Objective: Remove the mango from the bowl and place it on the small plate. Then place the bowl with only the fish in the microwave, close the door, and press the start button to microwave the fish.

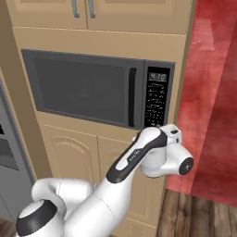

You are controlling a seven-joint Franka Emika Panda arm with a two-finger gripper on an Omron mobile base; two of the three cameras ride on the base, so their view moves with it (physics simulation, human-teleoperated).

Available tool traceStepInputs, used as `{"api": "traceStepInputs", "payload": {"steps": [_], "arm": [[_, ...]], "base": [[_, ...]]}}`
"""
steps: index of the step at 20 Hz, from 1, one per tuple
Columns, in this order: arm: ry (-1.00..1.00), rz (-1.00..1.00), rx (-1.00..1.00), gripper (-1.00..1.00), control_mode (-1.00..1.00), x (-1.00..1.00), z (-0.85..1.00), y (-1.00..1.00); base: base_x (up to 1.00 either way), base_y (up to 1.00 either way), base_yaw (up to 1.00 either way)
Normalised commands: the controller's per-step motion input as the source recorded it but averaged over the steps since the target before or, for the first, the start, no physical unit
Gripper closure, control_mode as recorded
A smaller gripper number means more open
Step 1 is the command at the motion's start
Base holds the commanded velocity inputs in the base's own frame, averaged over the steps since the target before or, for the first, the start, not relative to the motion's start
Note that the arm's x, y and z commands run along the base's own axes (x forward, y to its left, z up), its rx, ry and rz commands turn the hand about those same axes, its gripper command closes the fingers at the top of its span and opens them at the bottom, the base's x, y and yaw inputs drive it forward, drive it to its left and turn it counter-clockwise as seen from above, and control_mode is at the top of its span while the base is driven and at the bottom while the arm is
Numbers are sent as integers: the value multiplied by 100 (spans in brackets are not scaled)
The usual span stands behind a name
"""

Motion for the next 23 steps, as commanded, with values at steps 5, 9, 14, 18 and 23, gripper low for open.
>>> {"api": "traceStepInputs", "payload": {"steps": [5, 9, 14, 18, 23], "arm": [[0, 0, 0, -100, -100, 18, -12, -5], [0, 0, 0, -100, -100, 29, -2, 0], [0, 0, 0, -100, -100, 29, -14, 0], [0, 0, 0, -100, -100, 37, -21, 0], [0, 0, 0, -100, -100, 38, -7, 0]], "base": [[0, 0, 0], [0, 0, 0], [0, 0, 0], [0, 0, 0], [0, 0, 0]]}}
